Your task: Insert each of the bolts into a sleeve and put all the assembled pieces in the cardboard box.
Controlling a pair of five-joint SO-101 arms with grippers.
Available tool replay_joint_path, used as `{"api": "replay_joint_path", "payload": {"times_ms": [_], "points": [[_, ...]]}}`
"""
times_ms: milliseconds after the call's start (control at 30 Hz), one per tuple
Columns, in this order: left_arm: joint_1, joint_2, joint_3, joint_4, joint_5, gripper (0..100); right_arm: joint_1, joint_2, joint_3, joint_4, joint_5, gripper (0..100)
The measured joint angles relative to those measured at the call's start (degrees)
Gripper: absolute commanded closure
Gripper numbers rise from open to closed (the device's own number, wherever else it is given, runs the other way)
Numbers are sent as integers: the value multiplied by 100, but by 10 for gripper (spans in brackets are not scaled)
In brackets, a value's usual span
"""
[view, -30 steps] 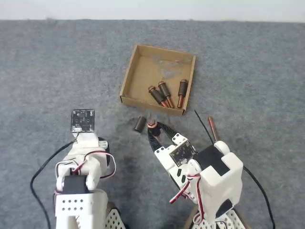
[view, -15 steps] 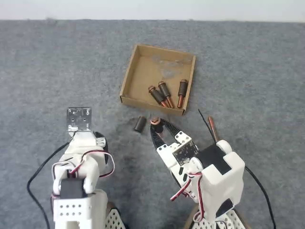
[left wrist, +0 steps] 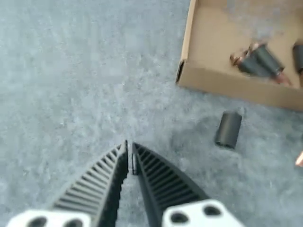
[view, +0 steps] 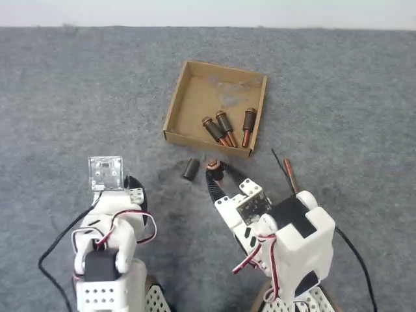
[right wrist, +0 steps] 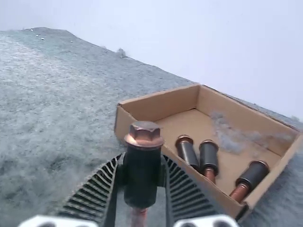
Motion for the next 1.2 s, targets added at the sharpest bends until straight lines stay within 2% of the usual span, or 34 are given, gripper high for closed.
{"api": "replay_joint_path", "payload": {"times_ms": [200,400,767,1200], "points": [[-9,-18,536,-721,0,989,527,-378,-79,-88,0,992],[0,-26,545,-818,0,989,651,-1029,-404,246,0,992],[0,-26,545,-818,0,989,1231,-2180,-2048,3692,0,992],[0,-26,545,-818,0,989,1222,-2295,-3938,7446,0,992]]}}
